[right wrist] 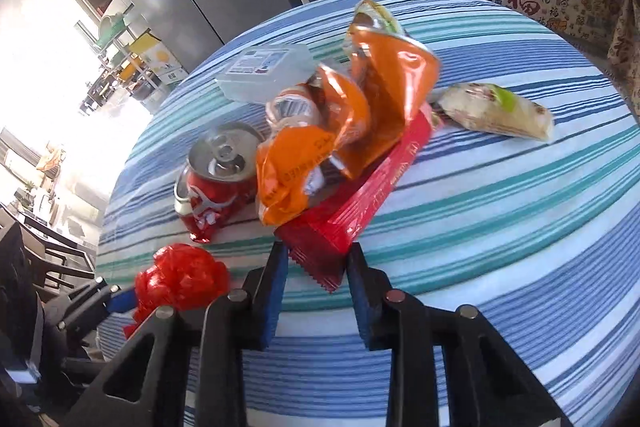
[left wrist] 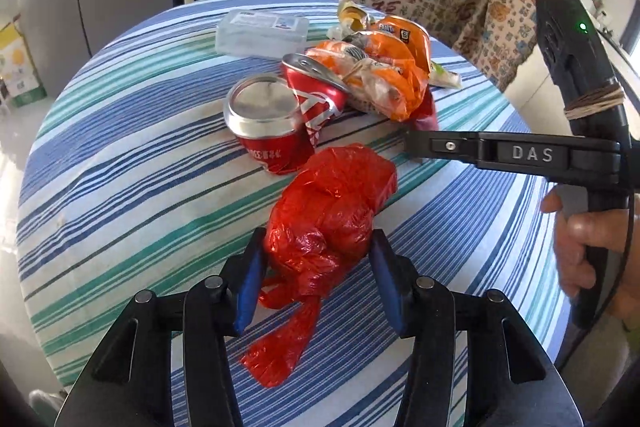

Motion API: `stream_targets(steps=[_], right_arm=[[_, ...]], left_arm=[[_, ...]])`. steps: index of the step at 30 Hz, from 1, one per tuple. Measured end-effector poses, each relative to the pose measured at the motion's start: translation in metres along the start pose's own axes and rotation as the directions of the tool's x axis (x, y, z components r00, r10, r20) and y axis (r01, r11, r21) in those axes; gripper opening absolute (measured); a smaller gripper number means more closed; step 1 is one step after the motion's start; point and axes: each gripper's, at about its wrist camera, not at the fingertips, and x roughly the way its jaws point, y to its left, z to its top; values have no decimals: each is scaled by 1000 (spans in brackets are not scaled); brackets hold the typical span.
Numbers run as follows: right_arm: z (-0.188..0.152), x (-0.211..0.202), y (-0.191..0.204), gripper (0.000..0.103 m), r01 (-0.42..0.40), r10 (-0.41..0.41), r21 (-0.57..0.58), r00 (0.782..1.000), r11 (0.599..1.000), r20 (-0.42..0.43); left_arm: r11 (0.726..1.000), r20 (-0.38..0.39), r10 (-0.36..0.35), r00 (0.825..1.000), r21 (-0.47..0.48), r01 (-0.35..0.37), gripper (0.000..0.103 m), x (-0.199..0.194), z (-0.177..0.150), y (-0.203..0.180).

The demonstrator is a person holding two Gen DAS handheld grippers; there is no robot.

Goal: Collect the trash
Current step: 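Lift the red plastic bag with the left gripper while the right gripper grasps the long red snack wrapper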

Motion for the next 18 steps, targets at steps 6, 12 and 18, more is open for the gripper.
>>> stream_targets(steps=[6, 12, 18], right_arm=[[-25, -32, -38, 28, 158, -166, -147, 985, 976, -44], [-56, -43, -59, 64, 213, -217, -154, 976, 965, -8], [-72, -43, -46, 81, 224, -214, -123, 973, 967, 87]], left_arm=[[998, -36, -61, 998, 10, 61, 68, -4, -9, -12], [980, -88, -136, 987, 135, 147, 82, -5, -18, -39], [990, -17, -136, 991, 35, 137, 84, -19, -10, -14]])
